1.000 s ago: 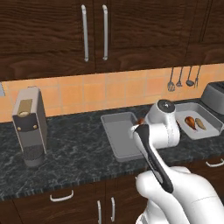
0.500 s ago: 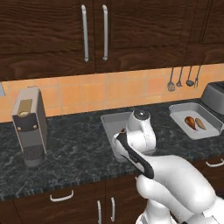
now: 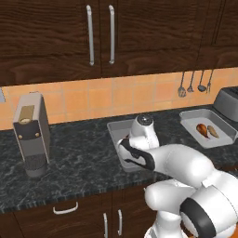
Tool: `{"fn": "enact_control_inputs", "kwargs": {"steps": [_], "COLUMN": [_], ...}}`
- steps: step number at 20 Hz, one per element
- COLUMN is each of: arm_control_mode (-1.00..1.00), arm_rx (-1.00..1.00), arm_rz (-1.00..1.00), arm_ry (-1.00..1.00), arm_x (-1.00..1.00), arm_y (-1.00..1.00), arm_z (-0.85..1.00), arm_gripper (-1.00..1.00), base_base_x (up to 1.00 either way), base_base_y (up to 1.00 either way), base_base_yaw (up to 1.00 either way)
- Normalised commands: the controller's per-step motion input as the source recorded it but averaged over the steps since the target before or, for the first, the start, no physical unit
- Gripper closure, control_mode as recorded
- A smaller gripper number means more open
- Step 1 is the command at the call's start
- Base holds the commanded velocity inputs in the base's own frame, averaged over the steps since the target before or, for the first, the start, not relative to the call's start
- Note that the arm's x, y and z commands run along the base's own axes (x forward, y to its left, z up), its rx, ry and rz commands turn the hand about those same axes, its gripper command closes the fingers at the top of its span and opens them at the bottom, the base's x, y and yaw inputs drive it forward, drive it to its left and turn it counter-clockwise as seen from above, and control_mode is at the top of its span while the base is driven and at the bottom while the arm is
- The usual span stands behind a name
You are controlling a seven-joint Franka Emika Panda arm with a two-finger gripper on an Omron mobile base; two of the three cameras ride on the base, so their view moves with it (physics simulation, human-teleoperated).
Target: Place one sweet potato and one chicken drumstick in each tupperware on the nearby counter, to pack two identical lunches.
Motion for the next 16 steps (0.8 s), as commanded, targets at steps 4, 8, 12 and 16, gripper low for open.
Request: {"fn": "enact_control_inputs", "kwargs": {"steps": [4, 8, 12, 16], "arm_control_mode": [-1.00, -1.00, -1.00, -1.00], "arm_rx": [0.00, 0.00, 0.00, 0.00], "arm_rz": [0.00, 0.00, 0.00, 0.00], "arm_ry": [0.00, 0.00, -0.06, -0.10], "arm_x": [0.21, 0.32, 0.38, 0.13], "arm_y": [-0.01, 0.00, 0.00, 0.00], "arm_z": [-0.45, -0.38, -0.07, 0.12], "arm_gripper": [1.00, 1.00, 1.00, -1.00], "base_base_x": [0.00, 0.00, 0.00, 0.00], "base_base_y": [0.00, 0.00, 0.00, 0.00], "base_base_yaw": [0.00, 0.00, 0.00, 0.00]}}
